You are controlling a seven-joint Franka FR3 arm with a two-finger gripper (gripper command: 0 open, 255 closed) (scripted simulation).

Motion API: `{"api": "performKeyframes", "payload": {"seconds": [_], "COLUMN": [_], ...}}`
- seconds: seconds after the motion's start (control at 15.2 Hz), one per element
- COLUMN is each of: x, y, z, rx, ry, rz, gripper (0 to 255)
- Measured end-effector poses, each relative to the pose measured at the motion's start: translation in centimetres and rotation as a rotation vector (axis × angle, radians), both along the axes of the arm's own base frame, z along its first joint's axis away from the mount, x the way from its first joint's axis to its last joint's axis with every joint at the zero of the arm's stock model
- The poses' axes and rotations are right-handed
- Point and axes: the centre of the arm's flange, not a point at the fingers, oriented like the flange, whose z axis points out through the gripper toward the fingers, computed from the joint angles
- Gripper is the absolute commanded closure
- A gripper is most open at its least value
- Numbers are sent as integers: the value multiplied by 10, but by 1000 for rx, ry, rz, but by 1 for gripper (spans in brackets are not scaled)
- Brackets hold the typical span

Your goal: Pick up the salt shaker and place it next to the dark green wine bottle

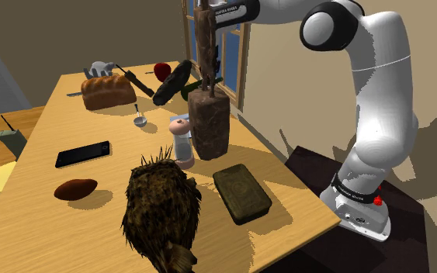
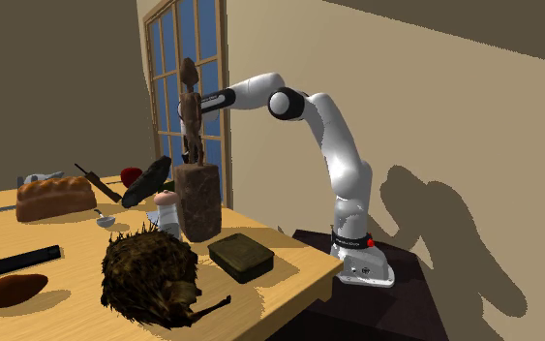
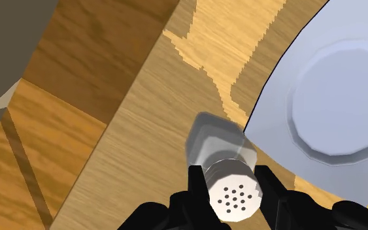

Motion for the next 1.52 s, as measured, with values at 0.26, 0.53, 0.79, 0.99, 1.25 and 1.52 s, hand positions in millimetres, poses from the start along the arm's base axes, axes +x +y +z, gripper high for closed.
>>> {"api": "performKeyframes", "payload": {"seconds": [0.26,0.53,0.79,0.99,1.25,1.52], "x": [-1,-1,0,0,0,0], "y": [-1,-1,0,-1,-1,-1], "z": [-21,-42,-61,-65,-65,-65], "rx": [0,0,0,0,0,0], "ry": [0,0,0,0,0,-1], "rz": [0,0,0,0,0,0], "gripper": [255,255,255,255,0,0]}}
